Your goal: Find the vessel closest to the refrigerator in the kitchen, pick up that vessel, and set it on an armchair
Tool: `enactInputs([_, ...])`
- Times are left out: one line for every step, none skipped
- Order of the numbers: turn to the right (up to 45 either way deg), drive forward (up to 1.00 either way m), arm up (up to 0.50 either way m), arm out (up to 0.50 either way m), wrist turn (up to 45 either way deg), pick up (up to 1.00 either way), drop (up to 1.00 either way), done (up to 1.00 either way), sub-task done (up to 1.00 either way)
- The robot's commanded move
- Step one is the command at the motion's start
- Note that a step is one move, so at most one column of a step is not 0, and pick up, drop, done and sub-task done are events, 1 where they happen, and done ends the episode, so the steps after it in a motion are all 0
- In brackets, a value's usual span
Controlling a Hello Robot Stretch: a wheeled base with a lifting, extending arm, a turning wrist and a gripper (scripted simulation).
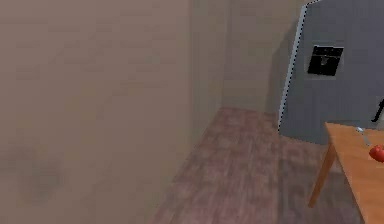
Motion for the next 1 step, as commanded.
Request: enactInputs([0.0, 0.55, 0.00, 0.00, 0.0, 0.00, 0.00, 0.00, 0.00])
